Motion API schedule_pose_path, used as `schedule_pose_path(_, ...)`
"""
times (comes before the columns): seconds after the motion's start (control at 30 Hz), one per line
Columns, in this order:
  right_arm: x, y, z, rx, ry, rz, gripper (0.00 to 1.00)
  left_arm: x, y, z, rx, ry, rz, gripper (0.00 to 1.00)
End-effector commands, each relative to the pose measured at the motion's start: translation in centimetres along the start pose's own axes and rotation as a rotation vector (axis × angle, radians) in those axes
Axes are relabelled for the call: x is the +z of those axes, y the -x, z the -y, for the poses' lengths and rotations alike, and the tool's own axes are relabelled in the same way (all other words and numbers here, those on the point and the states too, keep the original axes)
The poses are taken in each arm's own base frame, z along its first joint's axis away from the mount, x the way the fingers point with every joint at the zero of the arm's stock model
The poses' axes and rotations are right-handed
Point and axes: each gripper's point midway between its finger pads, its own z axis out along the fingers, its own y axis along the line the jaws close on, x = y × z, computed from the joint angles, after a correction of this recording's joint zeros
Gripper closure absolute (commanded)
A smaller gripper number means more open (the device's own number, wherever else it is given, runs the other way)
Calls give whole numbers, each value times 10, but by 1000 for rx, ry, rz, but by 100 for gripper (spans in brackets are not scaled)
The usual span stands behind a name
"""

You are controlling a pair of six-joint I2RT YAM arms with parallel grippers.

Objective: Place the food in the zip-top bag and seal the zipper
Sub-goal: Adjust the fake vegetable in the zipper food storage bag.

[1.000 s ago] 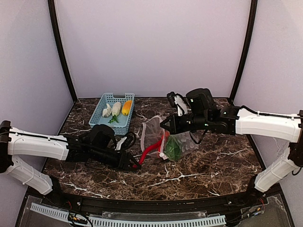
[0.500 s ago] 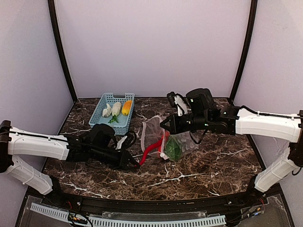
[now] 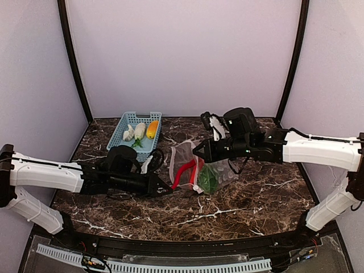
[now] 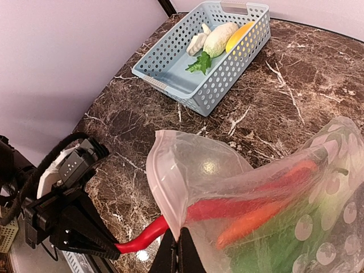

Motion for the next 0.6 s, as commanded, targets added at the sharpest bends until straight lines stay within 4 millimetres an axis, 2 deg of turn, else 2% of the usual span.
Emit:
schedule_pose_path(0.0, -7, 7, -9, -7, 37, 41, 100, 2, 27, 25, 16, -61, 89, 99)
schedule_pose_path(0.4, -8, 1, -16, 6, 86, 41, 100, 26, 52, 48, 14, -113, 104, 99)
schedule_pose_path(0.57, -7, -1, -19, 12, 105, 39, 100, 38, 59, 48, -3, -99, 103, 99)
